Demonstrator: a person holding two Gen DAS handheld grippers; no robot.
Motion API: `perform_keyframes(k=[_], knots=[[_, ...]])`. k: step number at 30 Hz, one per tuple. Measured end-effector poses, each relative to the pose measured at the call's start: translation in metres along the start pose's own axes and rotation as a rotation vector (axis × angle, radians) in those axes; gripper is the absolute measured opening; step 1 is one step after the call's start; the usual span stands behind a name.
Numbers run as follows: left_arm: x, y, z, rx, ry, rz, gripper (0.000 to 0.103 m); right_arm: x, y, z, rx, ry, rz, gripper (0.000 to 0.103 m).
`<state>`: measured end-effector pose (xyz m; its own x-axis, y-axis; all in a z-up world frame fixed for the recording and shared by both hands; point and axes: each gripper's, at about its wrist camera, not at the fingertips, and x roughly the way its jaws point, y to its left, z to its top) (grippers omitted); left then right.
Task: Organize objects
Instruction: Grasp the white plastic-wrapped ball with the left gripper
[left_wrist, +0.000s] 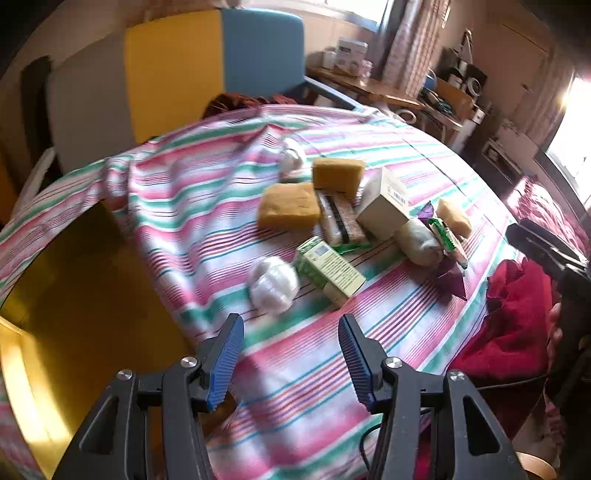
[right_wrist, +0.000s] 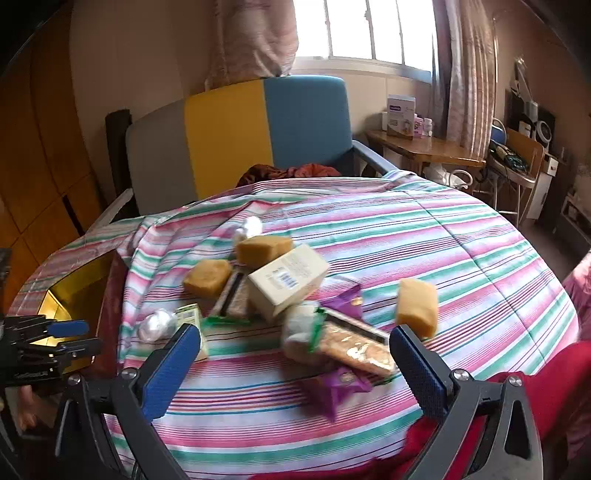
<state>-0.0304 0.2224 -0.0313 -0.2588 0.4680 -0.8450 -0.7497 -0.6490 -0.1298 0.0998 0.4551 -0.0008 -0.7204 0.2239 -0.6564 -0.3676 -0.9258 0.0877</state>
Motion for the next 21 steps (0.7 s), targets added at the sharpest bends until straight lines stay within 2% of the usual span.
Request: perform_keyframes(k=[3, 8, 11, 13, 18, 21], knots=[[0.018, -0.002, 0.011, 0.031, 0.032, -0.028, 0.054, 0.005, -0.021, 0.0, 0.032, -0.003, 0.025, 0.103], [0.045, -0.001, 0.022, 0.083, 0.097, 0.002, 0.054, 0.016, -0.052, -0.007, 0.194, 0.034, 0.161, 0.103], [0.063, 0.001, 0.027, 0.095, 0.137, 0.016, 0.052, 0.017, -0.056, -0.008, 0.227, 0.03, 0.209, 0.103], [0.074, 0.001, 0.029, 0.097, 0.162, 0.03, 0.048, 0.018, -0.057, -0.008, 0.238, 0.029, 0.227, 0.103], [0.094, -0.001, 0.034, 0.1, 0.204, 0.057, 0.046, 0.018, -0.061, -0.008, 0.258, 0.024, 0.249, 0.103], [0.106, 0.0, 0.034, 0.09, 0.231, 0.074, 0.034, 0.018, -0.062, -0.009, 0.265, 0.023, 0.254, 0.103]])
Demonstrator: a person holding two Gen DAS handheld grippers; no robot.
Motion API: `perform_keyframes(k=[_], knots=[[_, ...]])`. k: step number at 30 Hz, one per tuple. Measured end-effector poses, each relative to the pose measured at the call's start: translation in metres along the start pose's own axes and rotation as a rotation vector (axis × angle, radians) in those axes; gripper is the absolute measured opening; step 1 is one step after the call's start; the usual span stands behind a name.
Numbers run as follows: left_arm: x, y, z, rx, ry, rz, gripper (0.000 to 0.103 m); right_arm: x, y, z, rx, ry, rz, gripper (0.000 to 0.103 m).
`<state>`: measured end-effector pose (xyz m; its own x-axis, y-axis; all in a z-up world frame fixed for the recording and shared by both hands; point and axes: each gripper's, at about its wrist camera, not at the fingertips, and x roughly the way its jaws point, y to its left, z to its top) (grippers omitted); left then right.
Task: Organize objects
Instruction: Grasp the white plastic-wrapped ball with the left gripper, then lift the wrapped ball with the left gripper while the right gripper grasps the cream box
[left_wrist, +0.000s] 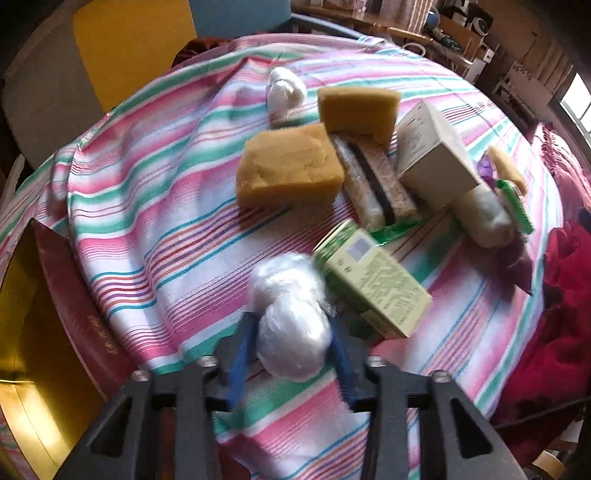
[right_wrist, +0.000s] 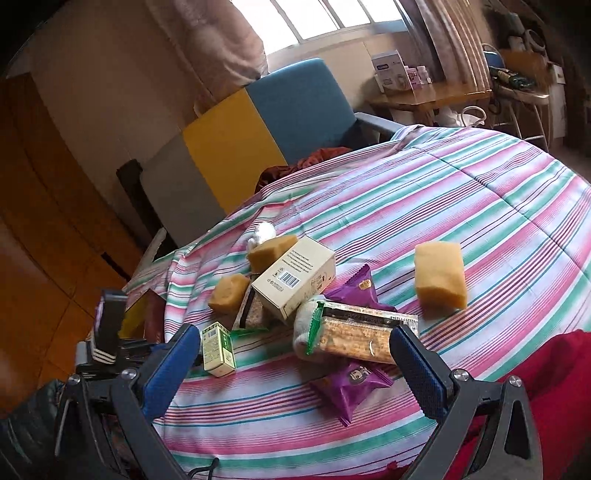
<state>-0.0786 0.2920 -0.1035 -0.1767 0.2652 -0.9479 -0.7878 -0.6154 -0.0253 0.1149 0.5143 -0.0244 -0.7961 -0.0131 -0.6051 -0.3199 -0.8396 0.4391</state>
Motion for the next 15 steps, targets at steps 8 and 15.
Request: perform_keyframes(k=[8, 15], knots=[[-0.032, -0.008, -0.033, -0.03, -0.163, 0.018, 0.03, 0.005, -0.008, 0.001, 0.045, 0.027, 0.016, 0.103], [-0.05, -0.048, -0.087, 0.072, -0.267, 0.009, 0.03, 0.009, -0.027, 0.002, 0.158, 0.051, 0.029, 0.103]])
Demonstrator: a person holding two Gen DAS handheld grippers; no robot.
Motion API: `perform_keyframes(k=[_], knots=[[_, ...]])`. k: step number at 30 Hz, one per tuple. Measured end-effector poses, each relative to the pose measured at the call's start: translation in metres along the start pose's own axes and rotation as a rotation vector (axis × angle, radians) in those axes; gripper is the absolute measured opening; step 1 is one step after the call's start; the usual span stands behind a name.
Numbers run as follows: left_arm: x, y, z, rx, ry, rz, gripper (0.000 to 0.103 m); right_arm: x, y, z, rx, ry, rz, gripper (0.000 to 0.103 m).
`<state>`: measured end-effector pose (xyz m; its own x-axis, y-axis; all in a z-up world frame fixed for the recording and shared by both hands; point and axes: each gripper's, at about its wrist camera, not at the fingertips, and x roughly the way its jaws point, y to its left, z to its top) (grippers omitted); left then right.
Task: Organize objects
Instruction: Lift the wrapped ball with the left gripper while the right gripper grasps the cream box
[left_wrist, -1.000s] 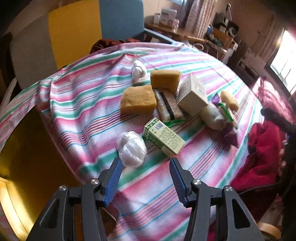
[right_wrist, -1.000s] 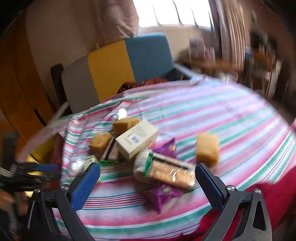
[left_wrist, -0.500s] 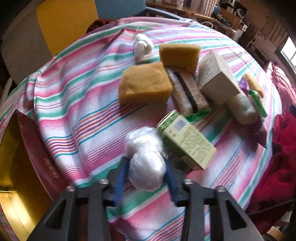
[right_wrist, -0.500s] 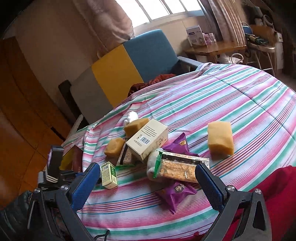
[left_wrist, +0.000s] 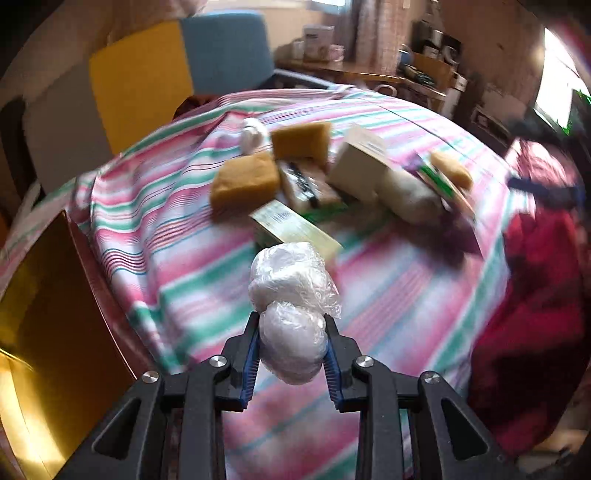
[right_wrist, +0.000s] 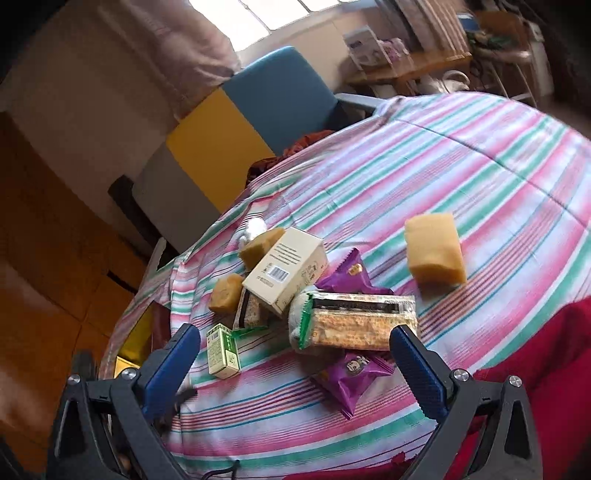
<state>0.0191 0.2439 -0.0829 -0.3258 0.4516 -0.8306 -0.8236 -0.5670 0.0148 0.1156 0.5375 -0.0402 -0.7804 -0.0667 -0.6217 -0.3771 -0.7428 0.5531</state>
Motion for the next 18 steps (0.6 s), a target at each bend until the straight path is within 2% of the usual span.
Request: perform_keyframes(k=[7, 18], knots=[[0.015, -0.023, -0.019, 0.023, -0.014, 0.033, 0.03, 0.003, -0.014, 0.001, 0.096, 0.019, -0.005, 0.103], [0.02, -0.018, -0.024, 0.011, -0.034, 0.011, 0.03, 0.019, 0.004, 0.006, 0.01, 0.08, -0.099, 0.103]])
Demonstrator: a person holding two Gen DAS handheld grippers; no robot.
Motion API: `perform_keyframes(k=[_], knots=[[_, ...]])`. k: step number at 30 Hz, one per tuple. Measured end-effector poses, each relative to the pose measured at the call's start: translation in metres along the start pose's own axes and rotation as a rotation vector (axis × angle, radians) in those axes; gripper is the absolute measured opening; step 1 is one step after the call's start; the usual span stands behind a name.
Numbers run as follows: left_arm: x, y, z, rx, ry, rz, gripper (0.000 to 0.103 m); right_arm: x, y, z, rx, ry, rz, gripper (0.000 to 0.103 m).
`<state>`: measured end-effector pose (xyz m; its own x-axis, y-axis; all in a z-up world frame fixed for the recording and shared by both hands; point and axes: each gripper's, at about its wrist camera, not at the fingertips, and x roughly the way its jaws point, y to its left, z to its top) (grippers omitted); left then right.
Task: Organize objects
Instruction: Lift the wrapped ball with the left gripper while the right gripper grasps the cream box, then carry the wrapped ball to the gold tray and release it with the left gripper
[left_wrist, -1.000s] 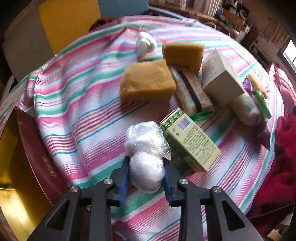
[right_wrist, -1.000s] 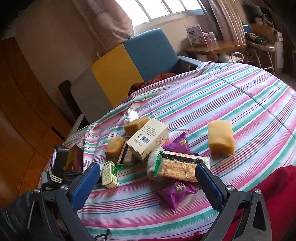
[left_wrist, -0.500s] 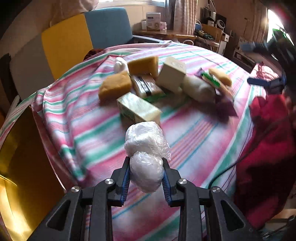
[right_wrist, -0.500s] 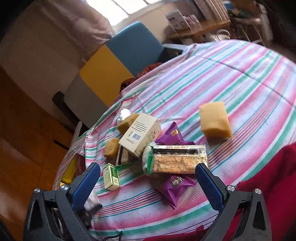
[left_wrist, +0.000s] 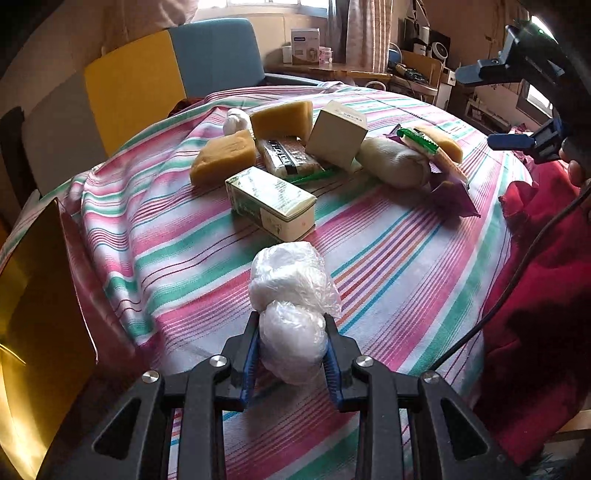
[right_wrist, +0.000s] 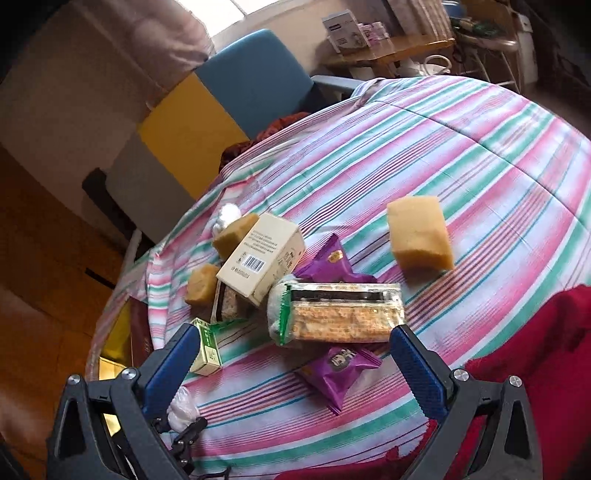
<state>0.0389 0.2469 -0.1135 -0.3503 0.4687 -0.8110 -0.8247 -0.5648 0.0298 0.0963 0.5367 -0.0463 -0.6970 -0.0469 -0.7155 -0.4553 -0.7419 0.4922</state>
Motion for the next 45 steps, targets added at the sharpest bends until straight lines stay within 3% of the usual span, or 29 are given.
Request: perform_keyframes(k=[11, 22, 24, 26, 28, 33, 38, 45], knots=[[-0.002, 0.002, -0.002, -0.016, -0.012, -0.012, 0.03, 0.035, 0.038, 0.029, 0.003, 0.064, 0.046, 0.103], [-0.002, 0.004, -0.005, -0.027, -0.033, -0.032, 0.03, 0.131, 0.057, 0.058, 0.011, 0.169, -0.078, 0.099], [-0.003, 0.005, -0.006, -0.028, -0.037, -0.034, 0.03, 0.143, 0.056, 0.06, 0.009, 0.19, -0.103, 0.09], [-0.004, 0.005, -0.006, -0.031, -0.039, -0.036, 0.03, 0.157, 0.057, 0.058, -0.022, 0.224, -0.138, 0.071], [-0.006, 0.005, -0.006, -0.035, -0.038, -0.033, 0.03, 0.164, 0.055, 0.053, -0.035, 0.254, -0.136, 0.058], [-0.02, 0.006, -0.004, -0.042, -0.063, -0.024, 0.03, 0.147, 0.06, 0.039, -0.091, 0.221, -0.101, 0.052], [-0.048, 0.01, 0.0, -0.069, -0.11, -0.03, 0.03, 0.115, 0.084, 0.024, -0.233, 0.161, -0.068, 0.05], [-0.096, 0.051, 0.006, -0.209, -0.163, 0.044, 0.03, 0.092, 0.116, -0.014, -0.416, 0.158, -0.059, 0.05]])
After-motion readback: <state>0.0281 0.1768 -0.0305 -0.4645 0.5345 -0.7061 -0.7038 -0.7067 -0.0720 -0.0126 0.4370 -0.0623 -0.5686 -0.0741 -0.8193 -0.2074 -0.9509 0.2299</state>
